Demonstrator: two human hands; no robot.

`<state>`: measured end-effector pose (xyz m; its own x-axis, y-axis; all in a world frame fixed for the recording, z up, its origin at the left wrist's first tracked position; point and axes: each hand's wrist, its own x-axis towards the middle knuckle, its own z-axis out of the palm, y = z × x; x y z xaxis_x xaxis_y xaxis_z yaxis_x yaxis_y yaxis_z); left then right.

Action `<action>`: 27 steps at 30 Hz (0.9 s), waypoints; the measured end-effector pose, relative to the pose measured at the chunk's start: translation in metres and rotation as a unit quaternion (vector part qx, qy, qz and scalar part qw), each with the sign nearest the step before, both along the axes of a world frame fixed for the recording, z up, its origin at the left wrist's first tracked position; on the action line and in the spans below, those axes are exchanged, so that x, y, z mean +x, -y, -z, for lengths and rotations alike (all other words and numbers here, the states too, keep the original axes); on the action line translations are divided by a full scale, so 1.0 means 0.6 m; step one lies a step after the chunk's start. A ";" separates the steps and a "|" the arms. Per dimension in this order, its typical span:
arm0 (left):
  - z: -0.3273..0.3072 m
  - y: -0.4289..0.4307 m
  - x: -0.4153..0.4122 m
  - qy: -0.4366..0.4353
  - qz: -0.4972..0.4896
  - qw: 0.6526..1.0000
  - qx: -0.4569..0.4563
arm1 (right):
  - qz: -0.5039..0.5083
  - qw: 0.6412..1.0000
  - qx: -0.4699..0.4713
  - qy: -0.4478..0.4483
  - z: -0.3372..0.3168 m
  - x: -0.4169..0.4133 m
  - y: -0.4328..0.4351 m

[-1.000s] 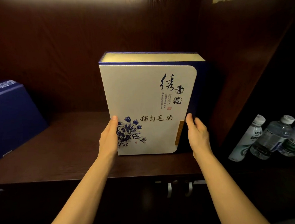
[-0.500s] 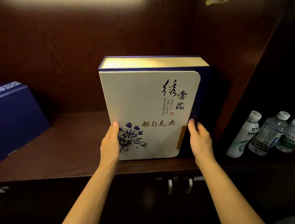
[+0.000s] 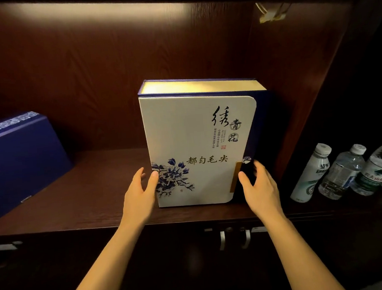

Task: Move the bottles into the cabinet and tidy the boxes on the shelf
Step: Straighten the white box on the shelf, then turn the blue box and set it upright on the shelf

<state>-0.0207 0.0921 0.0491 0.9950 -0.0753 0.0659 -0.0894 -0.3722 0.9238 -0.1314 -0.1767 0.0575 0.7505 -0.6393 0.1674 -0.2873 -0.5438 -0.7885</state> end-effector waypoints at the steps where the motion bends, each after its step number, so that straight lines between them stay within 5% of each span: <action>1: -0.003 -0.008 -0.006 0.014 -0.003 1.000 0.008 | 0.009 1.000 -0.013 0.000 -0.001 -0.006 -0.005; 11: -0.024 -0.109 -0.071 0.134 -0.013 0.988 0.074 | -0.060 0.988 -0.132 0.044 -0.004 -0.045 -0.089; 27: -0.034 -0.383 -0.140 0.142 -0.150 0.973 0.101 | -0.252 0.949 -0.166 0.097 -0.040 0.018 -0.361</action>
<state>-0.1047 0.3217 0.0697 0.9179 0.1765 0.3554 -0.1890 -0.5931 0.7826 -0.1208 0.0399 0.0815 0.8812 -0.0962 0.4628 0.2073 -0.8012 -0.5614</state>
